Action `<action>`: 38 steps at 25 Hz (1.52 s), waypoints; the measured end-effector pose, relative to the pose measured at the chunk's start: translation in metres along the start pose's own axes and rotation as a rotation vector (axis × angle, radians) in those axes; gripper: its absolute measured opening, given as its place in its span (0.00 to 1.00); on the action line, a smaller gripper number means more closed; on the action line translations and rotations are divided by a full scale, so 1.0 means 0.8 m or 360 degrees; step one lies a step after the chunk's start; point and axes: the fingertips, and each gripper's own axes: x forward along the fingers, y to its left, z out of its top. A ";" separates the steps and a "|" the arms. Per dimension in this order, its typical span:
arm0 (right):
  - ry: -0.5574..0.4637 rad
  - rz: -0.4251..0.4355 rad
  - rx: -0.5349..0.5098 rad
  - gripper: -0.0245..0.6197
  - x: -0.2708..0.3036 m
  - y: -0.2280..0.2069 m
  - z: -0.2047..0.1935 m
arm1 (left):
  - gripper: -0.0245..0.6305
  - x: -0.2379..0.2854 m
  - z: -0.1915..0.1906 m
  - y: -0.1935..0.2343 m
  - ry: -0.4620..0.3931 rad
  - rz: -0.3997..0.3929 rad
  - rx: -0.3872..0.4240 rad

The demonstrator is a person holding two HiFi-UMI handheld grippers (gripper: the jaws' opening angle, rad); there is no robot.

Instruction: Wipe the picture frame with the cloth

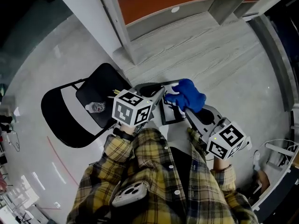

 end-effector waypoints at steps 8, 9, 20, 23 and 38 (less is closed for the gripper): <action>-0.0232 -0.0051 -0.0049 0.11 -0.038 0.013 0.058 | 0.05 -0.057 0.058 -0.107 -0.0201 -0.0205 0.0172; -0.0250 -0.0051 -0.0057 0.11 -0.045 0.013 0.063 | 0.05 -0.060 0.063 -0.120 -0.0209 -0.0221 0.0180; -0.0304 -0.0046 -0.0079 0.11 -0.059 0.012 0.070 | 0.05 -0.073 0.084 -0.159 -0.0262 -0.0269 0.0266; -0.0317 -0.0040 -0.0088 0.11 -0.064 0.014 0.074 | 0.05 -0.074 0.090 -0.169 -0.0277 -0.0281 0.0274; -0.0288 -0.0064 -0.0112 0.10 -0.066 0.010 0.073 | 0.05 -0.070 0.097 -0.164 -0.0293 -0.0276 0.0266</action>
